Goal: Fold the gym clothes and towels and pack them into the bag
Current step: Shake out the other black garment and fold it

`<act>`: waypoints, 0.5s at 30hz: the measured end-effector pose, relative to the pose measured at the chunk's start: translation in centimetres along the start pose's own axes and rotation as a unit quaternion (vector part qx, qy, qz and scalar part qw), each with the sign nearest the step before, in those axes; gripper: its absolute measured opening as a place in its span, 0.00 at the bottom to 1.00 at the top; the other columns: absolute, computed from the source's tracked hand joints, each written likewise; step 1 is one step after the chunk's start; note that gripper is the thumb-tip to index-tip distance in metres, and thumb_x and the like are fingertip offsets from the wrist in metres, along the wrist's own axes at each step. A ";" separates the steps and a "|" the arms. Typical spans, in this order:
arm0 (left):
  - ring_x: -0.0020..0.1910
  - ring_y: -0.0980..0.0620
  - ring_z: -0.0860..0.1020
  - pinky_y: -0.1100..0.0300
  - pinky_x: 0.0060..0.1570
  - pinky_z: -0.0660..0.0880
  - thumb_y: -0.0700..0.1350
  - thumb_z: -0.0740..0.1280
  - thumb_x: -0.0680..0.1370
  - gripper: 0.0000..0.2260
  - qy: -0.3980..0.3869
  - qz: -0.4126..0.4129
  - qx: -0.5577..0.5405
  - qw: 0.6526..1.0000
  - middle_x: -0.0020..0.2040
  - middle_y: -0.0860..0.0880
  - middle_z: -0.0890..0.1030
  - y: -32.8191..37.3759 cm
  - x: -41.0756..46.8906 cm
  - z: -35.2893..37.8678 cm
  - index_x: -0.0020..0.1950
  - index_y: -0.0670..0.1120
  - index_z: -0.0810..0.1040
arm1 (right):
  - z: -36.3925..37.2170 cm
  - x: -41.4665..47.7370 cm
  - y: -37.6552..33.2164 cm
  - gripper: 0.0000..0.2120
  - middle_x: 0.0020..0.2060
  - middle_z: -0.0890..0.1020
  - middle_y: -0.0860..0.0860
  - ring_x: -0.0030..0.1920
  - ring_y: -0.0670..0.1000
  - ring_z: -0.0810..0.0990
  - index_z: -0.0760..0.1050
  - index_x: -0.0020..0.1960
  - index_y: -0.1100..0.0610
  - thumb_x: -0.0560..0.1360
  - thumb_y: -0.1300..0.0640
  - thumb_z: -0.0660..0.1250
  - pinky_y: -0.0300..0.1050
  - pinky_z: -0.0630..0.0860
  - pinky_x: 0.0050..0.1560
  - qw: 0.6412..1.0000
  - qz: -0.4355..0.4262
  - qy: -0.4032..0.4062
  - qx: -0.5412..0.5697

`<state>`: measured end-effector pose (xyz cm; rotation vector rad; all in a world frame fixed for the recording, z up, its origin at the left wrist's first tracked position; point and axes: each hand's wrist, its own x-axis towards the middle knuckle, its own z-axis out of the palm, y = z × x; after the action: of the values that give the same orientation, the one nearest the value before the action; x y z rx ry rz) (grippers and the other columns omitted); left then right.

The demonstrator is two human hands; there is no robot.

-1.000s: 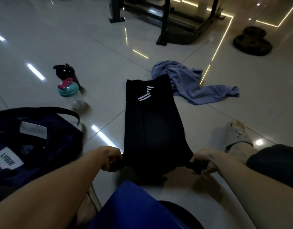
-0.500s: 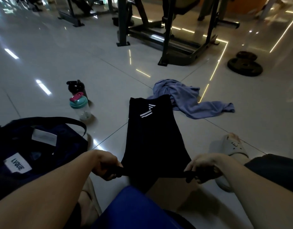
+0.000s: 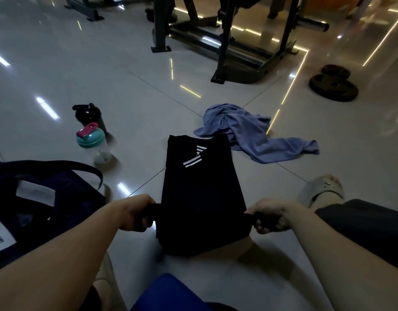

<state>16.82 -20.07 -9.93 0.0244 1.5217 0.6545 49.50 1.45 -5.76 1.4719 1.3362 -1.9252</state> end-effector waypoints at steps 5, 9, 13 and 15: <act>0.26 0.53 0.63 0.64 0.23 0.59 0.37 0.57 0.75 0.06 -0.005 -0.016 0.010 1.000 0.31 0.47 0.69 1.8 3.0 -0.8 0.38 0.45 0.67 | -1.3 3.9 -3.7 0.09 0.28 0.74 0.51 0.24 0.43 0.67 0.71 0.46 0.61 0.83 0.62 0.57 0.35 0.70 0.25 0.999 0.033 0.004 -0.008; 0.26 0.53 0.62 0.64 0.23 0.57 0.37 0.56 0.74 0.08 -0.011 -0.044 0.011 0.999 0.30 0.48 0.67 4.1 5.5 -1.6 0.36 0.46 0.66 | -3.1 7.4 -5.4 0.08 0.30 0.77 0.53 0.24 0.43 0.65 0.72 0.46 0.62 0.83 0.62 0.58 0.34 0.68 0.24 0.997 0.080 -0.003 -0.004; 0.26 0.54 0.62 0.64 0.25 0.57 0.40 0.57 0.76 0.09 0.005 -0.062 -0.005 0.998 0.31 0.49 0.67 6.1 8.9 -1.7 0.36 0.47 0.66 | -4.1 10.9 -7.1 0.10 0.31 0.78 0.54 0.22 0.43 0.65 0.71 0.48 0.62 0.84 0.58 0.57 0.34 0.68 0.22 0.994 0.105 0.016 0.007; 0.27 0.54 0.59 0.64 0.26 0.54 0.49 0.59 0.79 0.12 0.011 -0.065 -0.001 0.998 0.31 0.50 0.66 6.6 10.3 -1.9 0.36 0.49 0.67 | -4.4 13.0 -7.5 0.14 0.32 0.81 0.55 0.21 0.44 0.65 0.72 0.56 0.62 0.84 0.50 0.59 0.36 0.68 0.21 0.991 0.121 0.048 0.012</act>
<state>11.74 -11.10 -16.75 -0.0823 1.5308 0.5543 41.25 11.89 -13.94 1.6724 1.1172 -1.7417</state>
